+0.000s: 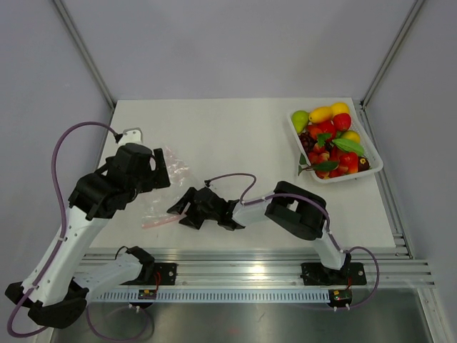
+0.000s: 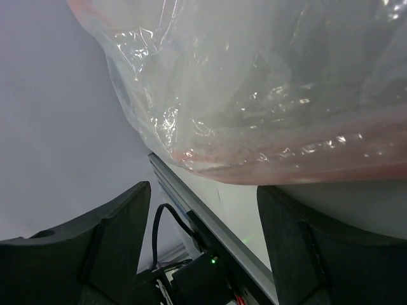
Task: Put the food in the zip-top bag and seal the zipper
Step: Pick up the zipper food storage bag at the center of the board.
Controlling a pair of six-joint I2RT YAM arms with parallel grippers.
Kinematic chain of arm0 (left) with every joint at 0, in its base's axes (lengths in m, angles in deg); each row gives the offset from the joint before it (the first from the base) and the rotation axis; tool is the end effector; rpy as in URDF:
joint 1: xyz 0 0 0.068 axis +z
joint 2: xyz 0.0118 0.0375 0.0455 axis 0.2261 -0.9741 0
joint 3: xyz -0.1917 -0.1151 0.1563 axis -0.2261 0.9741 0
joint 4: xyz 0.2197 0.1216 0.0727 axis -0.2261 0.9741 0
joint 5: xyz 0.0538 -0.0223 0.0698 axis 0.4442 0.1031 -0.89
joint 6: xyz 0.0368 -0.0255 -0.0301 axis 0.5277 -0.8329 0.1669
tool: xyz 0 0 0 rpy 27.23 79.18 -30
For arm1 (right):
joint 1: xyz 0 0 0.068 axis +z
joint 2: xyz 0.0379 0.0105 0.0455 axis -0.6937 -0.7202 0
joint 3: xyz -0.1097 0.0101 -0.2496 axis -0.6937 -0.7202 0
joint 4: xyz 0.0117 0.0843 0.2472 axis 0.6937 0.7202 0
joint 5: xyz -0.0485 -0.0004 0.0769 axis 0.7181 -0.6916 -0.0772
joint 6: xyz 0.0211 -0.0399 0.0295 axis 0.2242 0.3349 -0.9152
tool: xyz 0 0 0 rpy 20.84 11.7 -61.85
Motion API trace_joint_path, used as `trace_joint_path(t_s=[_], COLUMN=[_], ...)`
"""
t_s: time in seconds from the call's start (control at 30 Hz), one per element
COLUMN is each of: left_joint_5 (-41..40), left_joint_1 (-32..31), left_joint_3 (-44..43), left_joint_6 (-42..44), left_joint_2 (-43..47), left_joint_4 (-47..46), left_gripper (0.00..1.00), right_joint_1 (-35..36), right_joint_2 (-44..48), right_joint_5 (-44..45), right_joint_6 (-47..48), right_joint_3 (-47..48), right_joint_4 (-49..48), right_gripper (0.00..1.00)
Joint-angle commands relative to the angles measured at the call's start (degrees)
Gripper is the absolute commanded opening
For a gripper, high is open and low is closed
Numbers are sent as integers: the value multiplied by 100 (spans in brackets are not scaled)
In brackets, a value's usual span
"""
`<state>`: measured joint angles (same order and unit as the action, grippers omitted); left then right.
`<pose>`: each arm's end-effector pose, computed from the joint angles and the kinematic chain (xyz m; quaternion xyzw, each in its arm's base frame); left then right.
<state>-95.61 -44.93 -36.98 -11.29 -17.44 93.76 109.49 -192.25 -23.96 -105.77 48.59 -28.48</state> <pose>0.1267 -0.0597 0.3983 -0.0850 0.9049 -0.0024 0.4171 0.1814 0.4000 0.1156 0.1553 0.8503 0.4892 0.1167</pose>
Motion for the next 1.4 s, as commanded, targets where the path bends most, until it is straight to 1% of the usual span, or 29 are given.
trace_joint_path(t_s=[0.0,0.17,0.43,0.57,0.63,0.67,0.73,0.77,0.87,0.9,1.07,1.1,1.2,1.3,1.37], left_joint_5=[-141,-53,97,132,167,184,272,299,378,447,746,921,1229,1274,1135], left_joint_1=[22,22,22,22,22,22,22,22,22,22,22,22,22,-13,-153], left_joint_3=[-20,24,191,226,270,305,349,428,551,647,1008,1157,1465,1738,1765], left_joint_6=[-64,-46,15,33,67,85,173,208,419,489,797,823,999,1070,1070], left_joint_2=[109,135,249,293,329,337,372,373,469,495,496,435,119,-347,-558], left_joint_4=[-28,-72,-125,-116,-133,-142,-186,-212,-291,-326,-669,-730,-985,-1179,-1293], left_gripper=[99,99,99,99,99,99,99,99,99,99,99,99,98,97,96], right_joint_1=[-8,-34,-228,-385,-439,-474,-605,-658,-1000,-1184,-1730,-1800,-1898,-1915,-1924], right_joint_2=[-142,-169,-248,-344,-449,-476,-529,-546,-459,-354,199,288,630,851,1017], right_joint_5=[303,734,998,1086,1077,1095,1095,1069,824,727,86,76,-135,-153,-240], right_joint_6=[-243,-295,-383,-374,-374,-366,-243,-199,56,204,811,1108,1531,1638,1603], right_joint_3=[377,431,519,642,739,782,879,914,897,827,458,379,212,27,-104], right_joint_4=[-317,-272,-254,-132,-132,-140,-114,-97,-131,-114,17,166,500,536,536], right_gripper=[75,68,59,58,56,50,43,36,6,0,0,0,0,0,0])
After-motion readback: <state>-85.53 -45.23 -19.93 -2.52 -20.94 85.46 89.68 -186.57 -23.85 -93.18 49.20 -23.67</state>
